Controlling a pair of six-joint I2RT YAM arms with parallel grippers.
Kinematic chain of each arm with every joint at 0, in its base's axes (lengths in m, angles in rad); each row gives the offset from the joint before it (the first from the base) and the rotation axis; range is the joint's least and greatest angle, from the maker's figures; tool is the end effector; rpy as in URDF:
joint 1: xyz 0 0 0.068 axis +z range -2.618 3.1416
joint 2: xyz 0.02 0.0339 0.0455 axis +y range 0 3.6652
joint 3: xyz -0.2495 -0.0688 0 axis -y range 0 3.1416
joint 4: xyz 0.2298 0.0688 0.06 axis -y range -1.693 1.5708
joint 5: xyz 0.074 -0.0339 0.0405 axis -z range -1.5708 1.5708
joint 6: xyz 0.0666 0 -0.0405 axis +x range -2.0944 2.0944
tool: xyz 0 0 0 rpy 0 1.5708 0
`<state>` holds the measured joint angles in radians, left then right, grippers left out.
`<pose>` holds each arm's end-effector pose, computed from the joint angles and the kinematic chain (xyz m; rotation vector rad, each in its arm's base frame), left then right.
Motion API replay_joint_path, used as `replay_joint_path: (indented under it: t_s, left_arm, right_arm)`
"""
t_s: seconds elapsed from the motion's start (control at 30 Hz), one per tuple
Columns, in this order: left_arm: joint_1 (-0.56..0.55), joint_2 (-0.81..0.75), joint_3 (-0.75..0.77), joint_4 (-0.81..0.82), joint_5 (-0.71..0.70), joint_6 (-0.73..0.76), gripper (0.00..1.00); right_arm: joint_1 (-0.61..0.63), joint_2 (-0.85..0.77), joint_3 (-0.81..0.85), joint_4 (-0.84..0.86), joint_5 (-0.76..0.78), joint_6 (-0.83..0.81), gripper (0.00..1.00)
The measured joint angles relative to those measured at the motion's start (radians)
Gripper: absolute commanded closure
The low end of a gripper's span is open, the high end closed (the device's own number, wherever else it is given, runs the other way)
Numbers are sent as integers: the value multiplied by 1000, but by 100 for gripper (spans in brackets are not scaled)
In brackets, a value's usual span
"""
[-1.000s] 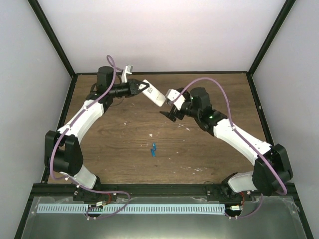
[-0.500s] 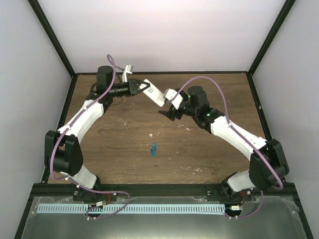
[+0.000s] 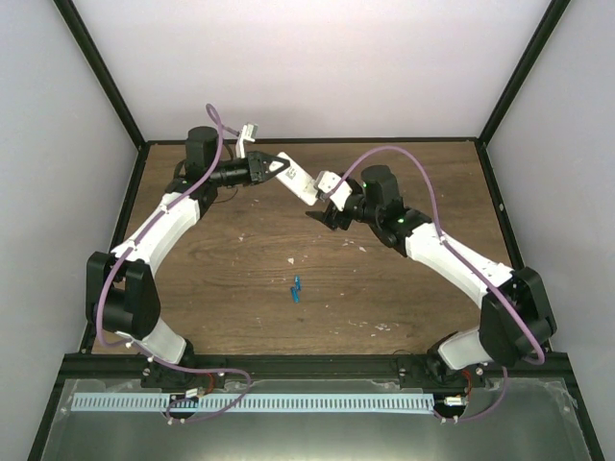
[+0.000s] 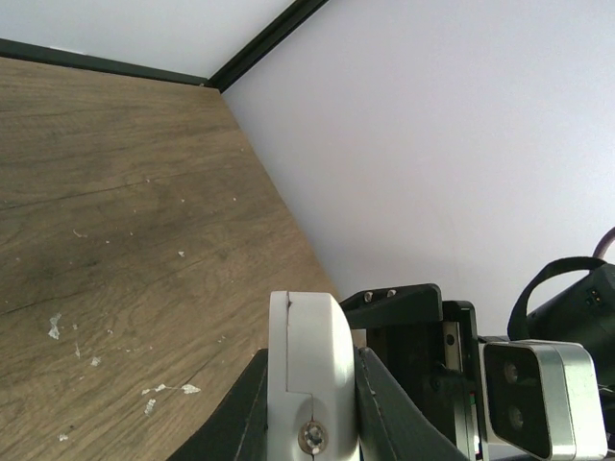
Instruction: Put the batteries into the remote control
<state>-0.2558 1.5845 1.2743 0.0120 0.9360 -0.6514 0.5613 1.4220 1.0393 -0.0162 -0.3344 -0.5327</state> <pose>0.3435 -0.1453 0.3166 0.3204 1.9906 -1.4696 0.2802 0.2020 0.2769 -1.2010 1.5521 0.3476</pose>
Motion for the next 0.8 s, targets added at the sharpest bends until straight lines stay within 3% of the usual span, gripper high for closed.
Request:
replay_joint_path:
  t_s: [0.8]
  left_arm:
    - [0, 0, -29, 4, 8, 1, 100]
  right_arm:
    - [0, 11, 21, -14, -19, 15, 36]
